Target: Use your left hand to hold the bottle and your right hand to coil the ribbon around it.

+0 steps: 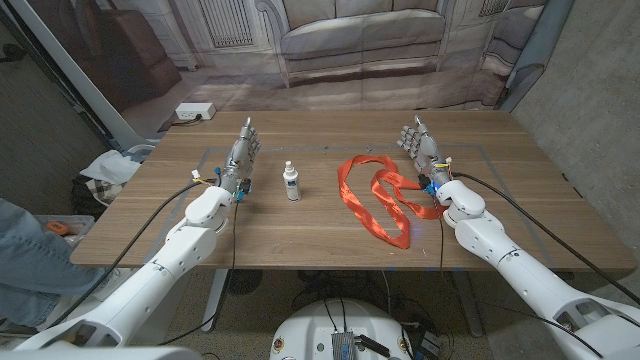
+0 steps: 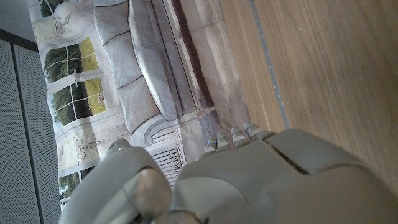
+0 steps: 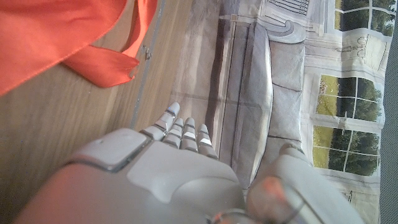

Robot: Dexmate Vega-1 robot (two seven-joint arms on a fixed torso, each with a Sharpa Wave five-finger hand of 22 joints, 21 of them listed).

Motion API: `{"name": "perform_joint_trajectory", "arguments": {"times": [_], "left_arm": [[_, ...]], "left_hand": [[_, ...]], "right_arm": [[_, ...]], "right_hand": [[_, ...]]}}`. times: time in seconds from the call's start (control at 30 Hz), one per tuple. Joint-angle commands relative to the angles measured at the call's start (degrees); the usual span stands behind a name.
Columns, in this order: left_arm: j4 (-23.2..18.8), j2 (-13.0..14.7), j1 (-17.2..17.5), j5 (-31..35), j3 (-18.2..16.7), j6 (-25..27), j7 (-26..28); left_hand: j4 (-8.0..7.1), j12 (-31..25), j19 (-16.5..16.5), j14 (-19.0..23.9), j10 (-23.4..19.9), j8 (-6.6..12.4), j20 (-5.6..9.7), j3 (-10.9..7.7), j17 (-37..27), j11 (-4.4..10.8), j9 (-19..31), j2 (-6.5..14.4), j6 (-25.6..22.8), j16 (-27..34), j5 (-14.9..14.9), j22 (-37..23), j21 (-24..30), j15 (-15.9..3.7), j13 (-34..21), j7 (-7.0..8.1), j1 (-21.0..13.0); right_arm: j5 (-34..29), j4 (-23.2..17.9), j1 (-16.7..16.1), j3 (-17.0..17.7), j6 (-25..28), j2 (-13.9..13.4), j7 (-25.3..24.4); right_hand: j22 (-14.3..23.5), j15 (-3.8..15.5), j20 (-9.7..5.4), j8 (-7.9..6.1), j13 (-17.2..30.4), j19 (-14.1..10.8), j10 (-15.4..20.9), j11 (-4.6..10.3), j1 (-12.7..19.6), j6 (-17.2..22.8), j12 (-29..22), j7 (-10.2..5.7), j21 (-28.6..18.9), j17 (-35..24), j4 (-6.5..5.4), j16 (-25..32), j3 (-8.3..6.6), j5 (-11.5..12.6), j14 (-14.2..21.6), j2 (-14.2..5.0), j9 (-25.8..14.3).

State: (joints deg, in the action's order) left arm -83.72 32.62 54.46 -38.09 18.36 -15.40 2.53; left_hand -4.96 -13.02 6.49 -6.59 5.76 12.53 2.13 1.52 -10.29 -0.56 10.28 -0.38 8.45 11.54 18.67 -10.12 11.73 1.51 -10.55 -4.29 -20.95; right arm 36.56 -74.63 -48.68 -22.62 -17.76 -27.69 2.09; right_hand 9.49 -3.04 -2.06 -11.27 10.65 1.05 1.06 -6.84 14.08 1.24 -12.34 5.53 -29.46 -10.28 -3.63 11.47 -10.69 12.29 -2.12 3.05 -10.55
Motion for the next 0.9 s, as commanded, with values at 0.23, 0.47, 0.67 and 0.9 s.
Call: {"name": "perform_joint_trajectory", "arguments": {"times": [0.23,0.47,0.67,0.9], "left_arm": [[-4.18,3.03,3.25,6.3,-0.05,-0.87,5.01],[-4.03,3.18,5.29,8.06,-0.5,-5.49,4.55],[-4.96,4.49,6.74,9.84,-0.1,-5.3,4.45],[-7.0,5.9,8.85,12.71,0.53,-4.3,5.84]], "left_hand": [[4.9,-1.11,-1.2,5.06,-5.92,1.31,0.13,-3.06,-0.02,0.58,0.33,2.32,-5.6,0.61,-1.8,-0.17,0.15,-0.78,-0.21,0.7,-9.89],[6.79,-1.3,-3.47,7.09,-8.05,1.4,0.6,-3.84,-0.01,0.92,0.37,2.46,-7.35,0.69,-2.57,-0.27,0.83,-1.28,-0.27,0.91,-13.19],[7.83,-1.41,-3.78,8.89,-9.45,1.58,0.63,-4.12,-0.03,1.12,0.4,2.31,-8.89,0.92,-3.06,-0.35,0.8,-1.78,-0.3,1.47,-14.92],[8.83,-1.65,-3.39,10.44,-11.55,1.95,-0.01,-4.19,-0.02,2.03,0.43,1.88,-11.24,0.89,-3.61,-0.39,0.48,-2.55,-0.34,2.08,-16.5]], "right_arm": [[-0.68,-4.27,-2.61,0.19,-0.93,0.14,-2.75],[-0.74,-4.24,-2.55,-0.04,-1.2,0.3,-2.38],[-1.25,-5.36,-2.72,0.05,-0.85,-0.09,-3.23],[-1.69,-6.7,-2.96,0.47,-0.7,-0.64,-4.17]], "right_hand": [[0.25,-0.16,-0.64,-0.45,0.1,-0.59,0.78,-0.23,0.83,0.76,-0.52,0.03,0.36,-0.13,0.37,0.23,-0.15,0.0,0.61,-0.22,-0.13],[0.26,-0.26,-0.54,-0.44,0.06,-0.7,0.93,-0.38,0.96,0.91,-0.53,-0.11,0.56,-0.12,0.5,0.2,-0.17,-0.04,0.76,-0.31,-0.13],[0.27,-0.23,-0.5,-0.45,0.04,-0.81,1.0,-0.49,1.05,1.08,-0.5,-0.2,0.73,-0.12,0.6,0.16,-0.16,-0.08,0.87,-0.34,-0.12],[0.29,-0.24,-0.43,-0.48,0.01,-1.0,1.2,-0.45,1.11,1.33,-0.52,-0.3,0.91,-0.12,0.71,0.11,-0.14,-0.13,0.93,-0.38,-0.12]]}}
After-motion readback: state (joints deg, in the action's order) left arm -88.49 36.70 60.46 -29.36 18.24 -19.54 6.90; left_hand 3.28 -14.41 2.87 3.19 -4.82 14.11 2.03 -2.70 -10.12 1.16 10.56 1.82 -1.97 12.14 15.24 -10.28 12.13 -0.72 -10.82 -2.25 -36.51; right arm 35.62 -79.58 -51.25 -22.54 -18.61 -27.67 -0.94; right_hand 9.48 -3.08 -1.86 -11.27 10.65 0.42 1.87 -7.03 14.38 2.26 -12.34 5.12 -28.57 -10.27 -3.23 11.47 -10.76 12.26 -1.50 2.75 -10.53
